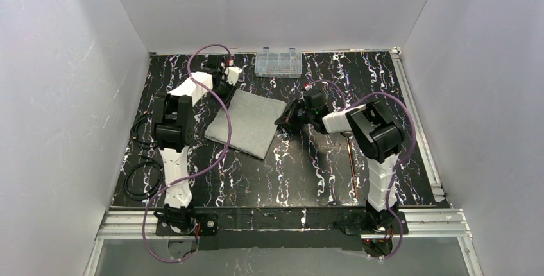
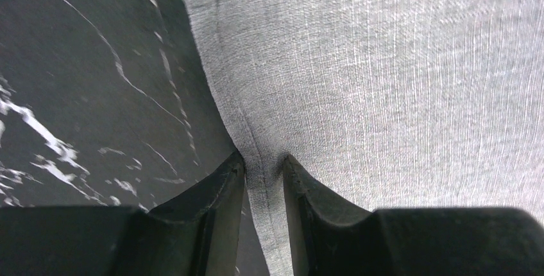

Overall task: Fold the napkin into a case and place the utensils inside
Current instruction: Move the square-folded napkin to the center of the board, then smooth out the square-folded napkin at the center of the board.

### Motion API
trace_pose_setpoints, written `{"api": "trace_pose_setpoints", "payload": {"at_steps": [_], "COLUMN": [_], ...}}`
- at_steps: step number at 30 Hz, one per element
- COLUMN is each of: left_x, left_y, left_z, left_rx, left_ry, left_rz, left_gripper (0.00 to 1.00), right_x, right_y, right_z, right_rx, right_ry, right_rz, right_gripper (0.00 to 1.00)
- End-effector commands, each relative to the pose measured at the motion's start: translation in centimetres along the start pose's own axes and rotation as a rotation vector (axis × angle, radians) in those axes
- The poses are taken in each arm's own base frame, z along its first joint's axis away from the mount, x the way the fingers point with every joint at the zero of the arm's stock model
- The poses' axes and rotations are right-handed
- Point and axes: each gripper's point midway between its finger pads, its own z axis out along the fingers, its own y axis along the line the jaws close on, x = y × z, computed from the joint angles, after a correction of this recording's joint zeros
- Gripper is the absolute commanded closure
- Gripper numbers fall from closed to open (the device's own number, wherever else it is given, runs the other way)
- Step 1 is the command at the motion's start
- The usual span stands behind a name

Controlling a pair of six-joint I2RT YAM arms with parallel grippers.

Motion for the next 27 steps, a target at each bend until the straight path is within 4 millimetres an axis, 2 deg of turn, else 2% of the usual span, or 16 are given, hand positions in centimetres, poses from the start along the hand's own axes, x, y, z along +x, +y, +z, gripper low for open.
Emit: {"api": "trace_pose_setpoints", "payload": {"at_steps": [1,7,11,12,13,14,15,17,20,23,27], "left_x": [3.2,0.7,-0.5,-0.5,-0.5,-0.4,-0.3,0.0,-0.4,-1.8,-2.5], "left_y": [-3.6,-6.5,-7.6,-7.8,-7.9,-7.9,-7.8,-7.7,-7.3,-7.4,-9.7], "left_z": [-1.9,-5.8,-8.5,-8.9,-9.3,-9.6,-9.7,-10.2,-11.6,-13.8,-15.9], "left_rx": [0.094,0.167,0.201,0.205,0.207,0.201,0.195,0.180,0.154,0.150,0.257], "left_ry": [0.079,-0.018,-0.051,-0.054,-0.059,-0.058,-0.054,-0.043,-0.063,-0.118,-0.126], "left_rz": [0.013,0.021,-0.008,-0.012,-0.013,-0.015,-0.015,-0.012,0.002,0.010,-0.028], "left_gripper": [0.73,0.67,0.58,0.56,0.55,0.53,0.52,0.50,0.46,0.42,0.41], "right_x": [1.1,2.9,3.2,3.1,2.9,2.7,2.5,1.6,-0.1,-1.2,-1.5], "right_y": [-3.3,-6.1,-6.7,-6.6,-6.6,-6.5,-6.4,-5.7,-4.1,-1.7,2.0], "right_z": [-2.7,-7.1,-9.1,-9.3,-9.4,-9.5,-9.5,-9.9,-11.3,-12.8,-12.6], "right_rx": [0.173,0.272,0.291,0.290,0.292,0.293,0.292,0.288,0.270,0.193,-0.002], "right_ry": [0.025,0.038,0.024,0.021,0.022,0.029,0.036,0.041,0.019,-0.002,0.027], "right_rz": [-0.052,-0.075,-0.081,-0.083,-0.087,-0.092,-0.096,-0.107,-0.130,-0.149,-0.147], "right_gripper": [0.99,0.99,0.99,0.95,0.84,0.66,0.57,0.45,0.35,0.38,0.57]}}
